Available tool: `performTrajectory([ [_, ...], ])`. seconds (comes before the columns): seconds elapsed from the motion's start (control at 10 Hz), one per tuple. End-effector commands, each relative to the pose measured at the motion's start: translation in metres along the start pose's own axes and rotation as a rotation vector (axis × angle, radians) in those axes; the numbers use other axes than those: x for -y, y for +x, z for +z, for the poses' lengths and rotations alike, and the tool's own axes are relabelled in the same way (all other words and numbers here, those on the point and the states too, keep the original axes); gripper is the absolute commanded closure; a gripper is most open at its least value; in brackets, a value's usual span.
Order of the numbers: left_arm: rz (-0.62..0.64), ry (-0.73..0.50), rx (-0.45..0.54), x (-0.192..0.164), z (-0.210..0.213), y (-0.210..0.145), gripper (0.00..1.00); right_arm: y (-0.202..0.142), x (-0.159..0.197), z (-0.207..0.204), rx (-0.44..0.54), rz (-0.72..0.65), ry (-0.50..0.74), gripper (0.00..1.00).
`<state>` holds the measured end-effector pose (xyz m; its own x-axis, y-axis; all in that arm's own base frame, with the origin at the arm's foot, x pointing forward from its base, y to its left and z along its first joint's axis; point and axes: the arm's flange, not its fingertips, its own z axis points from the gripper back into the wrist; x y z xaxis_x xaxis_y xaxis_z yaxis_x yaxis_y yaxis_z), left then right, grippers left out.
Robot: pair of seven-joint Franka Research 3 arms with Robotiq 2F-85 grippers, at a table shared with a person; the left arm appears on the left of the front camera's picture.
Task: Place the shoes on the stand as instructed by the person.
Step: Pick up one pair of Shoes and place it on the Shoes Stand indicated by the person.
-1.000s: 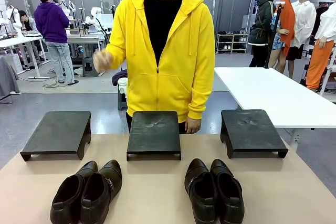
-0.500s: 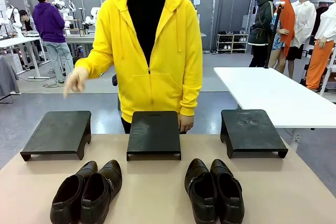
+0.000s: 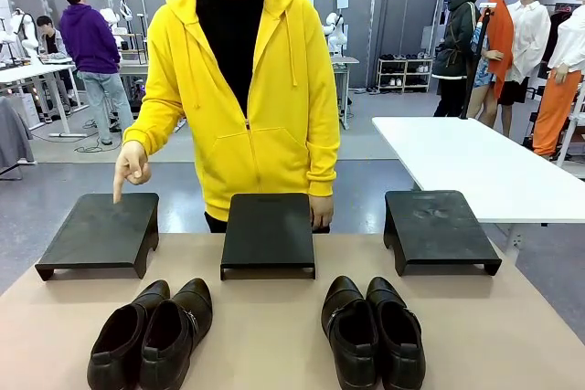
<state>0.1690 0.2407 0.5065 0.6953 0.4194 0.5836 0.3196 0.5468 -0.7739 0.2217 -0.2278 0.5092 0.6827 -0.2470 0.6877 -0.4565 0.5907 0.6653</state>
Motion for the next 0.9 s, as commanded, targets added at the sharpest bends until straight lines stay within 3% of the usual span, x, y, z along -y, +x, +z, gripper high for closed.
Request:
performTrajectory([
  [0.0, -0.025, -0.018, 0.008, 0.001, 0.001, 0.004, 0.00, 0.002, -0.001, 0.001, 0.007, 0.023, 0.005, 0.00],
  [0.3, 0.001, 0.000, 0.000, 0.000, 0.000, 0.000, 0.00, 0.002, -0.001, 0.001, 0.007, 0.023, 0.005, 0.00],
  [0.4, 0.001, 0.014, -0.107, 0.016, -0.010, 0.007, 0.00, 0.002, -0.001, 0.001, 0.007, 0.023, 0.005, 0.00],
  [0.5, -0.031, -0.019, -0.131, 0.040, -0.023, 0.020, 0.00, 0.002, -0.001, 0.001, 0.007, 0.023, 0.005, 0.00],
  [0.8, -0.058, 0.008, -0.410, 0.108, -0.103, 0.054, 0.00, 0.002, -0.001, 0.001, 0.007, 0.023, 0.005, 0.00],
])
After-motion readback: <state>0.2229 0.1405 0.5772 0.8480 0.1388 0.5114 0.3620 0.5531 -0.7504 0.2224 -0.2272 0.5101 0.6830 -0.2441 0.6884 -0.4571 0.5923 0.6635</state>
